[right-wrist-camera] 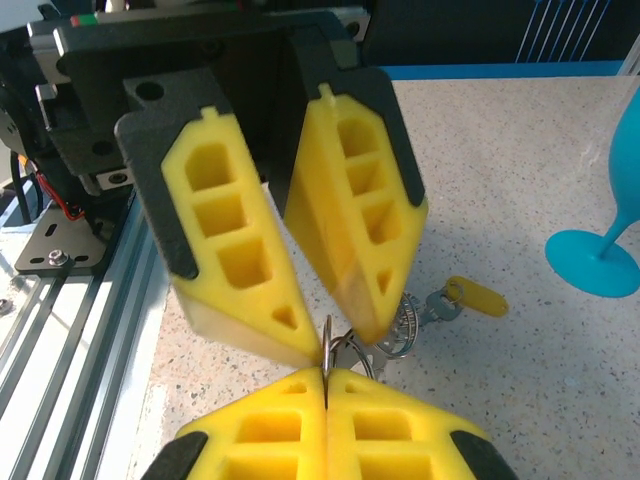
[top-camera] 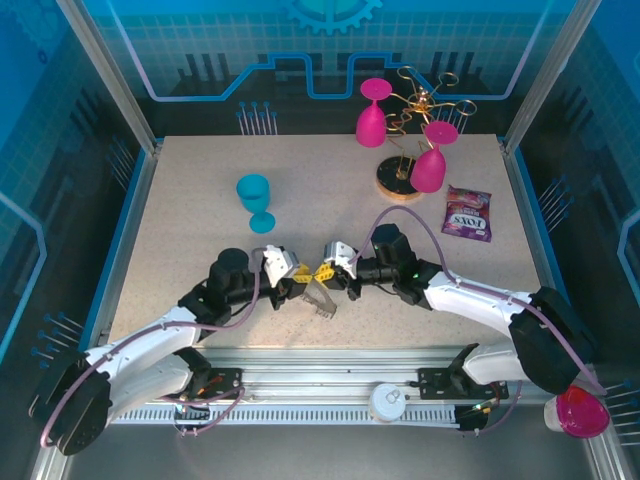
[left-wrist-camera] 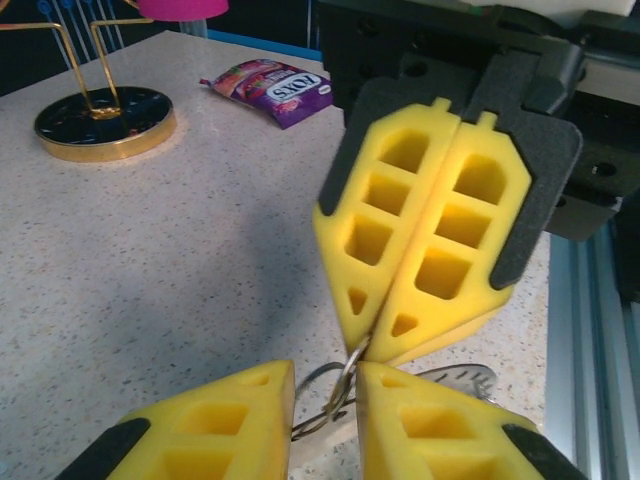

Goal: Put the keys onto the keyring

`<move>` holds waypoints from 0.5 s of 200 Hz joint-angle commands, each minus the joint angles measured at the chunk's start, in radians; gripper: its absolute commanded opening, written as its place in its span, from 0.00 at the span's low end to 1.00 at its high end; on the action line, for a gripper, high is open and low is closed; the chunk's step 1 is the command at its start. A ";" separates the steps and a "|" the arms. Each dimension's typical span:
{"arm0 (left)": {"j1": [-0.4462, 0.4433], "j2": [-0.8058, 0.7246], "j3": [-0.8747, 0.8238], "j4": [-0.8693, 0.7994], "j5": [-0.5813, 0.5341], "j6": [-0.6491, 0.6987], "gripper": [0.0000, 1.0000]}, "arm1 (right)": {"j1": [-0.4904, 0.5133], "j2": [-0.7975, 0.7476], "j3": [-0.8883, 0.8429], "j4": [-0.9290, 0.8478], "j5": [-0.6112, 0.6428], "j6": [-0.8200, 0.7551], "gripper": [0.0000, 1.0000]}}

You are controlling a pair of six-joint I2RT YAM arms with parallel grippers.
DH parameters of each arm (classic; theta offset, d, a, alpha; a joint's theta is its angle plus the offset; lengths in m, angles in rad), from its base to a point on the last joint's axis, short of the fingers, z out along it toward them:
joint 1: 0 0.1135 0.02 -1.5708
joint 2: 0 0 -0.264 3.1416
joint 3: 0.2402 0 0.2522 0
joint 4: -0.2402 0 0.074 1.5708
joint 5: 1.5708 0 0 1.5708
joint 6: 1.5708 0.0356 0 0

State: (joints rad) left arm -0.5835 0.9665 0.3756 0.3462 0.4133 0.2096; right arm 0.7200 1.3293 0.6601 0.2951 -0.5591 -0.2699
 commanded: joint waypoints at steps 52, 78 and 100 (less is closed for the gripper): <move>0.001 0.016 0.046 0.003 0.066 0.034 0.00 | 0.018 0.011 0.061 -0.019 0.063 0.002 0.00; -0.001 -0.027 0.051 -0.042 0.008 0.030 0.00 | 0.002 -0.041 0.042 -0.103 0.180 -0.030 0.30; 0.000 -0.066 0.071 -0.115 -0.002 0.003 0.00 | -0.014 -0.099 0.012 -0.158 0.186 -0.070 0.37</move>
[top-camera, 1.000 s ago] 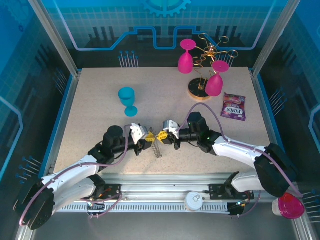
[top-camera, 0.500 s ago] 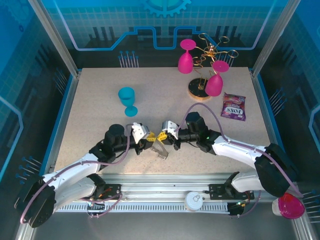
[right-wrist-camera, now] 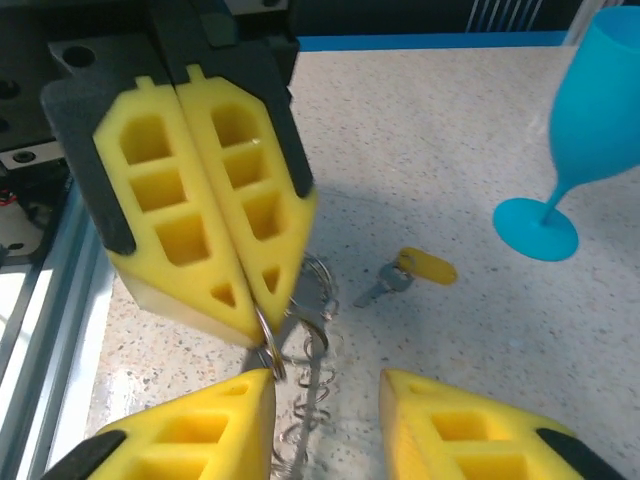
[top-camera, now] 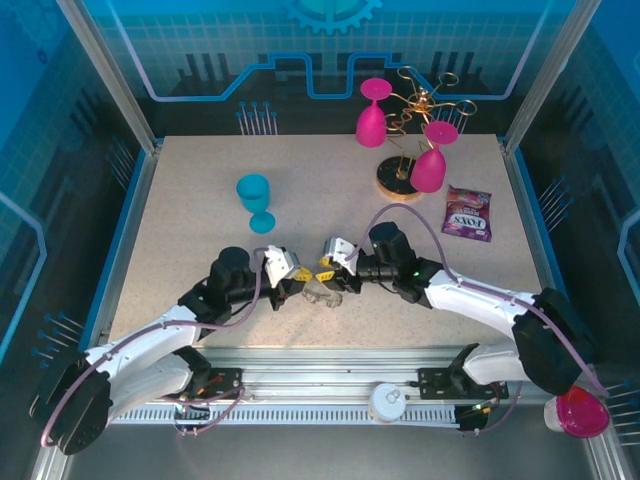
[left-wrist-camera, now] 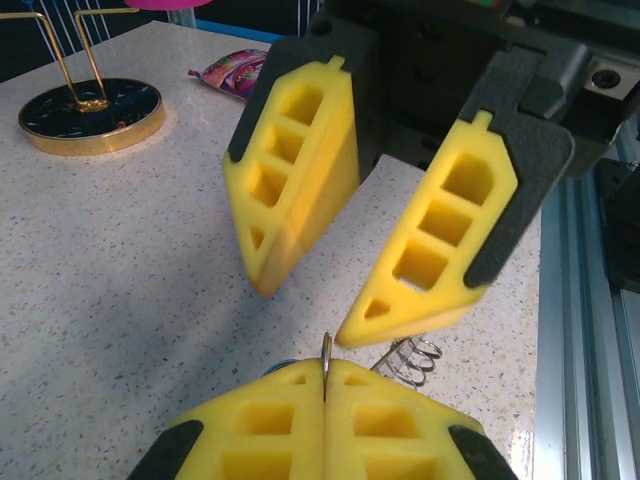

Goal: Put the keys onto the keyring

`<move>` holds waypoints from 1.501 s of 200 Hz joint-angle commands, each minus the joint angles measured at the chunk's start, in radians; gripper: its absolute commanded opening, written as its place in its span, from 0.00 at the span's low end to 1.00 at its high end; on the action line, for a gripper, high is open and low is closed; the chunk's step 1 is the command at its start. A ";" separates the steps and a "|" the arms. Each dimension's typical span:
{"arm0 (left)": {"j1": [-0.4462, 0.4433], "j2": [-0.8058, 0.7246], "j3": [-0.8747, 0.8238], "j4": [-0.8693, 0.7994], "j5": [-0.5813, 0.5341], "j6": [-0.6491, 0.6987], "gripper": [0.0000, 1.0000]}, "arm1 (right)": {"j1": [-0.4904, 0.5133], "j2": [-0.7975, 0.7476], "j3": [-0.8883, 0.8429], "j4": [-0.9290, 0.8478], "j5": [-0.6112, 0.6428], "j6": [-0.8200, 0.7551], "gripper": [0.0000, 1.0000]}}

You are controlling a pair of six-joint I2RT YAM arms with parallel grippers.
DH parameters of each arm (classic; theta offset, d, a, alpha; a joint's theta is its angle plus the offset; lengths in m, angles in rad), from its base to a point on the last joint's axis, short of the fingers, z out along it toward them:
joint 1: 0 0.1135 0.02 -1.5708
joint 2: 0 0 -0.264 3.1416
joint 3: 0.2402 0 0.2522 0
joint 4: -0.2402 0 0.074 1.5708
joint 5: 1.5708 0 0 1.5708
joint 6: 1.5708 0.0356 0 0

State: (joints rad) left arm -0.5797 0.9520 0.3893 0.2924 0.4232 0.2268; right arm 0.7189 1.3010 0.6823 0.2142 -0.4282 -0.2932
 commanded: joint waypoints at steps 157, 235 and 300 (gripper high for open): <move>-0.017 -0.093 0.083 -0.145 -0.138 -0.100 0.00 | 0.074 -0.032 -0.055 -0.010 0.118 0.101 0.46; -0.024 -0.094 0.075 -0.103 -0.155 -0.069 0.00 | 0.121 -0.019 -0.072 0.012 0.108 0.104 0.50; -0.025 -0.114 0.068 -0.098 -0.181 -0.116 0.00 | 0.164 0.098 -0.030 0.164 0.228 0.141 0.00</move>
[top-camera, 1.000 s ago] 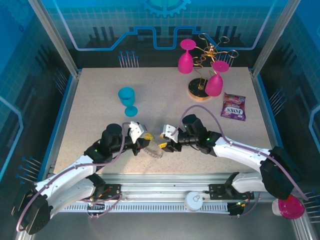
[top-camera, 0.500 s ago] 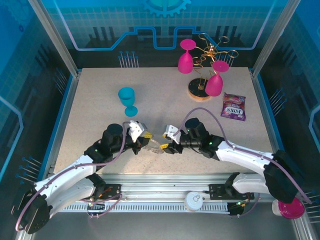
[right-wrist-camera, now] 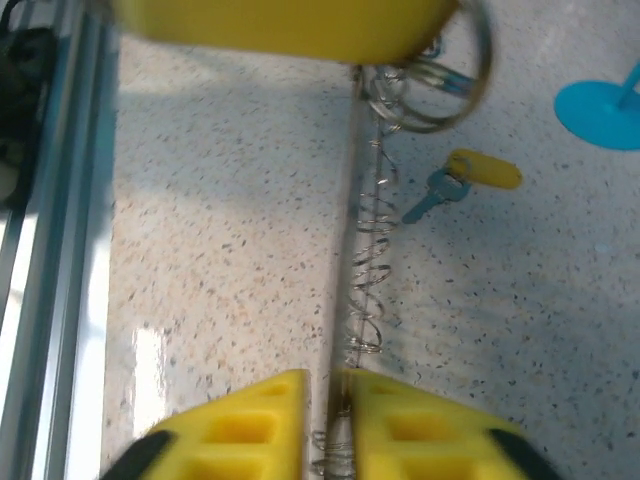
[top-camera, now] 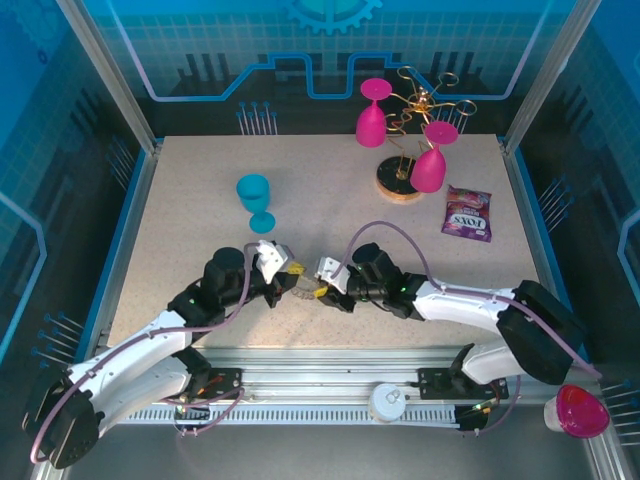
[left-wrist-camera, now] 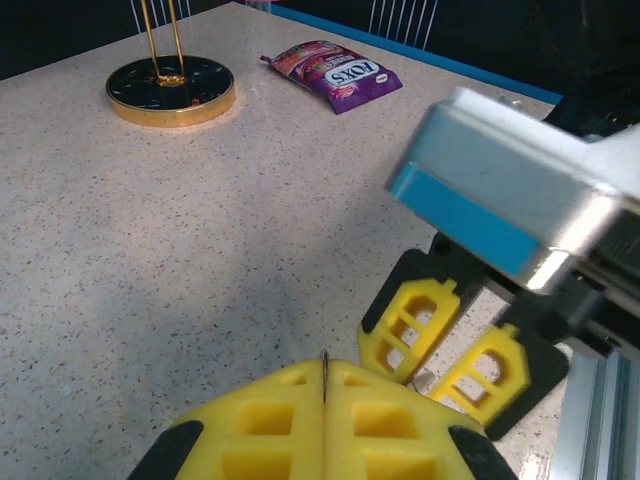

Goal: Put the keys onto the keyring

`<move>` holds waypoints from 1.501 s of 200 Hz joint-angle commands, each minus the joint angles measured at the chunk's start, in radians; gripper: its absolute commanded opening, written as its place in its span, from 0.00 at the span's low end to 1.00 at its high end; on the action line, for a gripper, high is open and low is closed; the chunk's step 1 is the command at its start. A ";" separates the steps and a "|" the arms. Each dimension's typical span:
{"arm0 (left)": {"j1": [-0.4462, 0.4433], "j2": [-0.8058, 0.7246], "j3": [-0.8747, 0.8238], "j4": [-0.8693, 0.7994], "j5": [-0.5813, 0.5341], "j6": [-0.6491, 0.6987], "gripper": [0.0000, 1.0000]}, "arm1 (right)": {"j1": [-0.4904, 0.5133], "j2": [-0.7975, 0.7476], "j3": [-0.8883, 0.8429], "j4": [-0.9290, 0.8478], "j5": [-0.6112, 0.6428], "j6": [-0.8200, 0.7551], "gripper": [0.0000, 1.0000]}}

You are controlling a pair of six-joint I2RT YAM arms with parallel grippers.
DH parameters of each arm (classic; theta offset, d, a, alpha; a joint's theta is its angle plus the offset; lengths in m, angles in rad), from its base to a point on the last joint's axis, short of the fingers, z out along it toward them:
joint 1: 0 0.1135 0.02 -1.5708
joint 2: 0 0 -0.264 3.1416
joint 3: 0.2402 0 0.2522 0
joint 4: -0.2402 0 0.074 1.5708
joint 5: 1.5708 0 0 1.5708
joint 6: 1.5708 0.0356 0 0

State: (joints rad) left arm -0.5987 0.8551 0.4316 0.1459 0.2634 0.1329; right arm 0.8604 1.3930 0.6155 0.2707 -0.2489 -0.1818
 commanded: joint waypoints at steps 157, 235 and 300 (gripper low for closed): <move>-0.094 0.069 0.264 -0.401 -0.420 -0.011 0.00 | 0.066 0.043 0.317 -0.478 0.442 0.289 0.00; -0.091 0.050 0.184 -0.253 -0.367 -0.058 0.00 | 0.068 0.020 0.271 -0.357 0.280 0.218 0.00; -0.046 0.005 0.111 -0.174 -0.256 -0.021 0.00 | 0.034 -0.045 0.193 -0.278 0.074 0.124 0.40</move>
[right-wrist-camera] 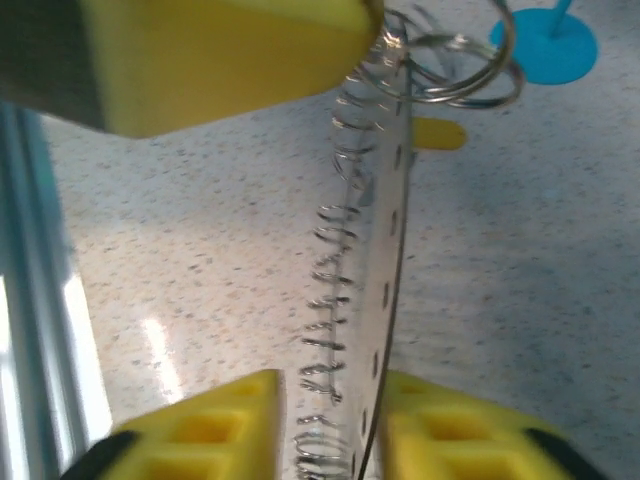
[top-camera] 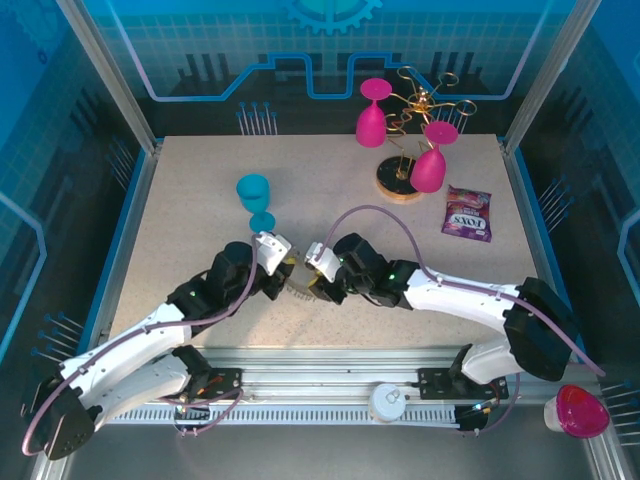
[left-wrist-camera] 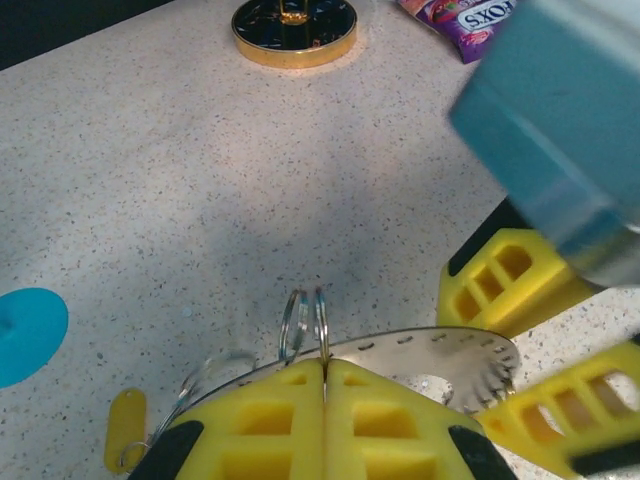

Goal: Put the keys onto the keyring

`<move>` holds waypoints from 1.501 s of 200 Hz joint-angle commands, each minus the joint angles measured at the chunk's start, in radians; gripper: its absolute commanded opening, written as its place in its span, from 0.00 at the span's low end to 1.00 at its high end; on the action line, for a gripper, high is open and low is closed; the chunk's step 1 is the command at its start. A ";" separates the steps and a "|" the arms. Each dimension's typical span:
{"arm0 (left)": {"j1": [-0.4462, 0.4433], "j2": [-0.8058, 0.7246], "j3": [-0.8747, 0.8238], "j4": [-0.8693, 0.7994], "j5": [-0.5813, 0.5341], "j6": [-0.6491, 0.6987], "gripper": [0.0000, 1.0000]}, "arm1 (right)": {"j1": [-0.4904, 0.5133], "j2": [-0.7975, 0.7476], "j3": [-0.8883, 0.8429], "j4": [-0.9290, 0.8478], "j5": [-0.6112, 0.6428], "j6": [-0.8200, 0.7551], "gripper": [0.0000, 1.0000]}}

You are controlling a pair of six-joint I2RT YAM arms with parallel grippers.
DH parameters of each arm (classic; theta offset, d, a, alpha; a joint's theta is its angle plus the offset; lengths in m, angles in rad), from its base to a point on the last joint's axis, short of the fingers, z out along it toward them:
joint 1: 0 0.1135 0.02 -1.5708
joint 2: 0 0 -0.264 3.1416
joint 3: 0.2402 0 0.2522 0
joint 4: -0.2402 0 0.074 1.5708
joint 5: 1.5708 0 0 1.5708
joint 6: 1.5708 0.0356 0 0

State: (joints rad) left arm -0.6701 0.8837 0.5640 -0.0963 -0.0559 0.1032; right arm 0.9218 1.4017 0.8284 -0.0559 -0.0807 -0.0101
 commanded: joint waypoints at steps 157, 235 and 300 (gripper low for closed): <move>0.104 -0.066 -0.054 0.067 0.465 0.433 0.00 | -0.152 -0.094 -0.042 0.133 -0.248 -0.535 0.24; 0.104 -0.046 -0.081 0.113 0.500 0.491 0.00 | -0.156 -0.037 -0.102 0.262 -0.341 -0.557 0.34; 0.103 -0.040 -0.086 0.106 0.508 0.518 0.00 | -0.156 -0.016 -0.169 0.389 -0.393 -0.588 0.34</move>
State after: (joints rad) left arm -0.5728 0.8387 0.4858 -0.0128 0.4137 0.5865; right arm 0.7647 1.3849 0.6785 0.2546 -0.4175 -0.5800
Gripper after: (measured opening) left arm 0.052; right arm 0.335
